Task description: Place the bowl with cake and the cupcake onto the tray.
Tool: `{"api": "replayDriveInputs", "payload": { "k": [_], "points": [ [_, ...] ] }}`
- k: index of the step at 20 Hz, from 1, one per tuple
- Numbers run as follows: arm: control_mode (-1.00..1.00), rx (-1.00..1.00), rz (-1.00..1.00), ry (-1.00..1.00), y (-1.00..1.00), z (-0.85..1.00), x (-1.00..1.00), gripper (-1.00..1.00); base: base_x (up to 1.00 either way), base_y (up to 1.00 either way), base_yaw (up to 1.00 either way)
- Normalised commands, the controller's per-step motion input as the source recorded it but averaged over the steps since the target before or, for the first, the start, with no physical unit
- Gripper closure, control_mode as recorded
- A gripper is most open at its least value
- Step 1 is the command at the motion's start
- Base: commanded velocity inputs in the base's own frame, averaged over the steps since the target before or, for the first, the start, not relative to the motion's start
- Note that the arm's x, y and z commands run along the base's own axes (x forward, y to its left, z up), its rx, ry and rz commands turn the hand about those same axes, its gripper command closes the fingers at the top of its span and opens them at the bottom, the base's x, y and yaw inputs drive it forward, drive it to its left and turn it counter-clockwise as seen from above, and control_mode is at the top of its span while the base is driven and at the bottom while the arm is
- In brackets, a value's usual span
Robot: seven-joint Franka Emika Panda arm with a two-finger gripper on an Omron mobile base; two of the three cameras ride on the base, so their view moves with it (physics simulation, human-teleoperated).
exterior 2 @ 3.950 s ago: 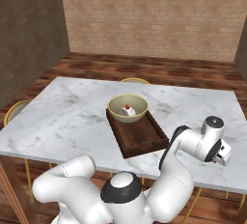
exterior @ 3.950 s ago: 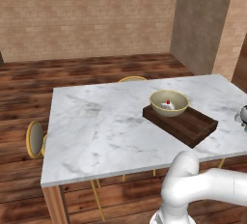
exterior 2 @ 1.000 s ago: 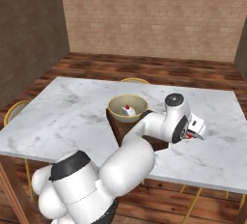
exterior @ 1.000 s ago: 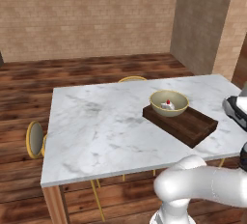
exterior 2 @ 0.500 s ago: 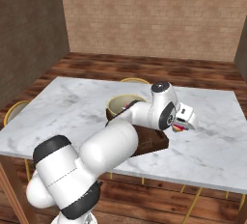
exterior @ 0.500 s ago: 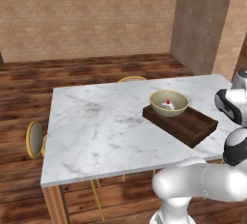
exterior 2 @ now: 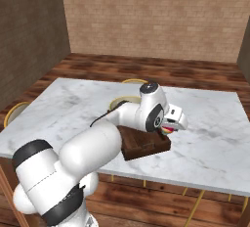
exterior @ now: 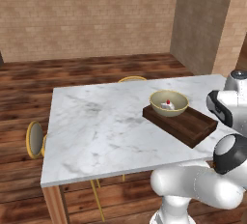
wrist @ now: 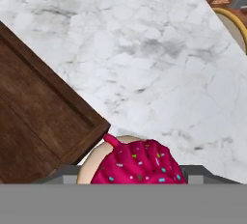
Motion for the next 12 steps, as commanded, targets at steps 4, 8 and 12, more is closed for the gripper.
{"api": "replayDriveInputs", "payload": {
  "k": [4,8,12],
  "points": [
    [-1.0,0.0,0.1,0.03,0.41,0.03,-0.1,1.0,0.0,0.0,0.0],
    [-1.0,0.0,0.1,0.03,0.36,0.01,-0.08,1.0,0.0,0.0,0.0],
    [-1.0,0.0,0.1,0.01,0.33,0.0,0.0,1.0,0.0,0.0,0.0]
  ]
}}
